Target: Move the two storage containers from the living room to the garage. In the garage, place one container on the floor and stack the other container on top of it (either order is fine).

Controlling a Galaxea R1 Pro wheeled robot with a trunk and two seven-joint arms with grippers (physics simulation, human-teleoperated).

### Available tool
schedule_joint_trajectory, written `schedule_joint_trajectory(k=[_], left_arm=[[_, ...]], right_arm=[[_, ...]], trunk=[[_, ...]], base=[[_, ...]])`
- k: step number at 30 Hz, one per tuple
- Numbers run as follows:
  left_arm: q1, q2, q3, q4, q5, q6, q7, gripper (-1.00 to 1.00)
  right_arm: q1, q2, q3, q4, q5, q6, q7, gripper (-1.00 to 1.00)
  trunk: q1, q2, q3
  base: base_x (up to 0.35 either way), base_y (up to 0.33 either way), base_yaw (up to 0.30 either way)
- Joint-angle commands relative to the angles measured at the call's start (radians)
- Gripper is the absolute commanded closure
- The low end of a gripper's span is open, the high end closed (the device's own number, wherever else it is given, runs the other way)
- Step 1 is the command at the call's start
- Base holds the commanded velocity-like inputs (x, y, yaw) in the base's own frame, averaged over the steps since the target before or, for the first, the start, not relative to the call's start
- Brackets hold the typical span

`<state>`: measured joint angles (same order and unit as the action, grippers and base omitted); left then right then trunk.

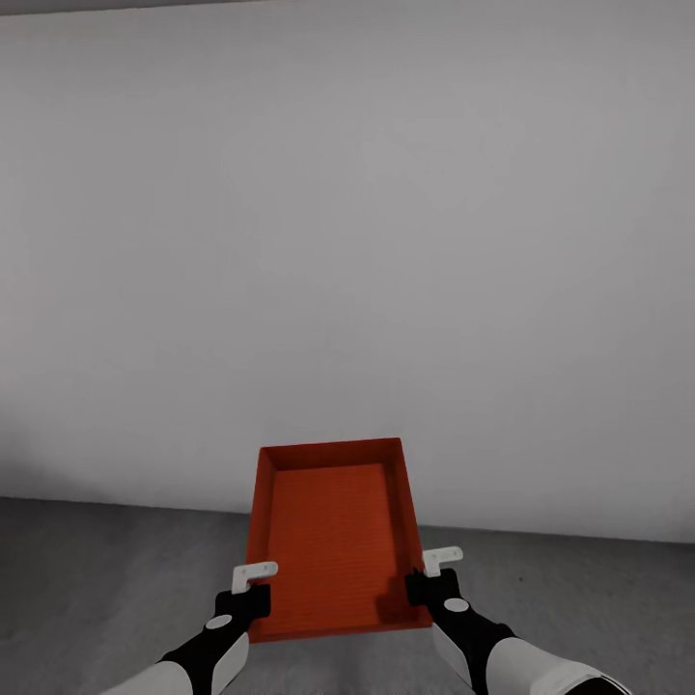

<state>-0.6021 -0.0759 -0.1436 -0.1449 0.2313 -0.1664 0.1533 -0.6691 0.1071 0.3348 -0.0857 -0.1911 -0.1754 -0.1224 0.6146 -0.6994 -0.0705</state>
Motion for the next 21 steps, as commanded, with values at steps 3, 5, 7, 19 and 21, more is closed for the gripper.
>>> schedule_joint_trajectory(k=[3, 5, 7, 19, 21], left_arm=[[-0.001, -0.004, 0.037, 0.001, 0.011, -0.002, 0.006, 1.00], [-0.001, -0.003, 0.037, 0.001, 0.011, -0.002, 0.006, 1.00], [-0.001, -0.004, 0.038, 0.001, 0.011, -0.004, 0.006, 1.00], [-0.001, -0.004, 0.038, 0.001, 0.011, -0.005, 0.007, 1.00], [-0.001, -0.004, 0.038, 0.001, 0.011, -0.005, 0.007, 1.00]], right_arm=[[-0.001, 0.020, -0.070, -0.032, -0.022, -0.003, -0.005, 1.00], [-0.001, 0.020, -0.070, -0.032, -0.022, -0.003, -0.005, 1.00], [-0.001, 0.020, -0.070, -0.032, -0.022, -0.003, -0.005, 1.00], [-0.001, 0.020, -0.069, -0.032, -0.021, -0.002, -0.005, 1.00], [-0.001, 0.020, -0.070, -0.032, -0.021, -0.002, -0.005, 1.00]], trunk=[[0.000, -0.002, -0.007], [0.000, -0.002, -0.010], [0.000, -0.002, -0.013], [0.000, -0.002, -0.033], [0.000, -0.002, -0.036]], base=[[0.000, 0.000, 0.000], [0.000, 0.000, 0.000], [0.000, 0.000, 0.000], [0.000, 0.000, 0.000], [0.000, 0.000, 0.000]])
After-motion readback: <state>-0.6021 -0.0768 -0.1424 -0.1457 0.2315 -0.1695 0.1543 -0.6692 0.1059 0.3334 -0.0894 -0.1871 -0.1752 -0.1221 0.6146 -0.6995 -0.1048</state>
